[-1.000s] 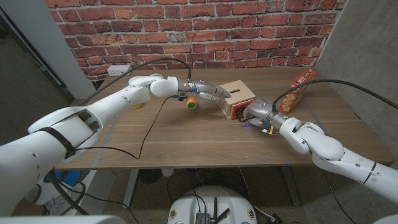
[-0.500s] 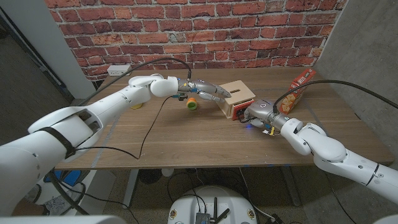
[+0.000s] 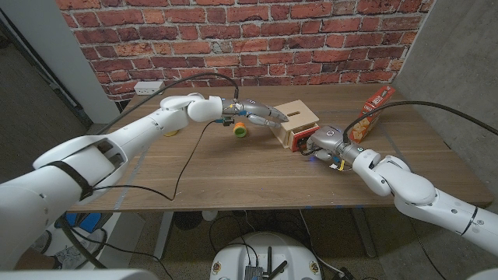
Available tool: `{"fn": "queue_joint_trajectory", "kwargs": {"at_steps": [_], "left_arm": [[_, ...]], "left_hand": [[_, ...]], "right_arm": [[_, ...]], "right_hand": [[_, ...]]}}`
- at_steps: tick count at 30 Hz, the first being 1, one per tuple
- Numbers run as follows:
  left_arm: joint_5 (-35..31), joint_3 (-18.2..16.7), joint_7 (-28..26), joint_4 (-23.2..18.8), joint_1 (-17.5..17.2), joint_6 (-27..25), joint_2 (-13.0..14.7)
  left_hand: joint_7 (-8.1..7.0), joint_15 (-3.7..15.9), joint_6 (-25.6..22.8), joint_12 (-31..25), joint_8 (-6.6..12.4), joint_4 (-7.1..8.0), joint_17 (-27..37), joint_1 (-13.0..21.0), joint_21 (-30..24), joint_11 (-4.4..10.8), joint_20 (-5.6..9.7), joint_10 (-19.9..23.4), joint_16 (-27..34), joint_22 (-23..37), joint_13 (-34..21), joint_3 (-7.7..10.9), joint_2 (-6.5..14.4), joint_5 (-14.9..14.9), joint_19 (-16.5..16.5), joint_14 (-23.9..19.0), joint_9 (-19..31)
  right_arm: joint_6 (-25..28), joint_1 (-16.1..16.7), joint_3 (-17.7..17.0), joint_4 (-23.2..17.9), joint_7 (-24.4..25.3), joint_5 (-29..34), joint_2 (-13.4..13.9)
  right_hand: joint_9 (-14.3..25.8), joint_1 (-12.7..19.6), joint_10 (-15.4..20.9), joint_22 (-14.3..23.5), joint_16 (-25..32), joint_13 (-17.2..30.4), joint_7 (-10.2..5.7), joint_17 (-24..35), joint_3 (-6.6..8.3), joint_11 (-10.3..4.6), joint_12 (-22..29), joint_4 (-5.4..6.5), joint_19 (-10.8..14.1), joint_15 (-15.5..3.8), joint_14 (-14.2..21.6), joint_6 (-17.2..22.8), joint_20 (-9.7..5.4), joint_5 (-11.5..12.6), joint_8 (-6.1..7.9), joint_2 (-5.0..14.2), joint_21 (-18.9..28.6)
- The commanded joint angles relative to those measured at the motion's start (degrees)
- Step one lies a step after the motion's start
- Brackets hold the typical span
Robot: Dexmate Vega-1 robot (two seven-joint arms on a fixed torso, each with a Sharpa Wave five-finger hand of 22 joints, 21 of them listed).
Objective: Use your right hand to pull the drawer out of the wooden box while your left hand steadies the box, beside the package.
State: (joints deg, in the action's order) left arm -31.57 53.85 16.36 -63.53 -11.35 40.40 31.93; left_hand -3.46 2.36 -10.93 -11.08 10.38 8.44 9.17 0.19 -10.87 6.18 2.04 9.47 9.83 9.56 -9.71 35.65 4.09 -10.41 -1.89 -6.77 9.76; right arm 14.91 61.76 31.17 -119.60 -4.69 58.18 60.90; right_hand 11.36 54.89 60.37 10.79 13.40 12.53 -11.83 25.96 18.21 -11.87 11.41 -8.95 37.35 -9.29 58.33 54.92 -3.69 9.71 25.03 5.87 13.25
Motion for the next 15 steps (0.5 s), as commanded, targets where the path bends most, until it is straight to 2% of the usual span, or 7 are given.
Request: {"fn": "queue_joint_trajectory", "kwargs": {"at_steps": [1,15], "left_arm": [[0.2,-0.3,0.5,-0.8,-0.5,-0.5,0.4],[0.3,-0.5,0.7,-0.6,-0.4,-0.6,0.4]], "left_hand": [[-0.03,4.85,-0.5,-0.1,0.21,-0.01,0.3,0.4,-0.1,-0.10,9.98,0.7,0.4,0.1,-0.1,0.27,4.3,-0.5,-0.6,-0.7,0.1],[-0.03,4.86,-0.6,0.0,0.13,-0.08,0.3,0.4,-0.1,-0.07,10.00,0.9,0.4,0.1,-0.1,0.34,4.3,-0.5,-0.7,-0.8,0.1]], "right_arm": [[0.9,0.9,-0.5,-0.8,-0.3,0.4,0.3],[1.7,2.0,-1.2,-1.8,-0.7,0.5,1.0]], "right_hand": [[0.1,0.2,0.6,0.1,0.2,0.1,0.13,0.3,0.51,-0.07,-0.1,-0.16,0.4,-4.32,0.6,0.6,-7.61,0.3,0.17,0.78,0.2],[0.1,0.0,0.6,0.1,0.1,0.0,0.11,0.3,0.63,-0.07,-0.1,-0.09,0.5,-4.28,0.6,0.6,-7.61,0.3,0.11,0.83,0.2]]}}
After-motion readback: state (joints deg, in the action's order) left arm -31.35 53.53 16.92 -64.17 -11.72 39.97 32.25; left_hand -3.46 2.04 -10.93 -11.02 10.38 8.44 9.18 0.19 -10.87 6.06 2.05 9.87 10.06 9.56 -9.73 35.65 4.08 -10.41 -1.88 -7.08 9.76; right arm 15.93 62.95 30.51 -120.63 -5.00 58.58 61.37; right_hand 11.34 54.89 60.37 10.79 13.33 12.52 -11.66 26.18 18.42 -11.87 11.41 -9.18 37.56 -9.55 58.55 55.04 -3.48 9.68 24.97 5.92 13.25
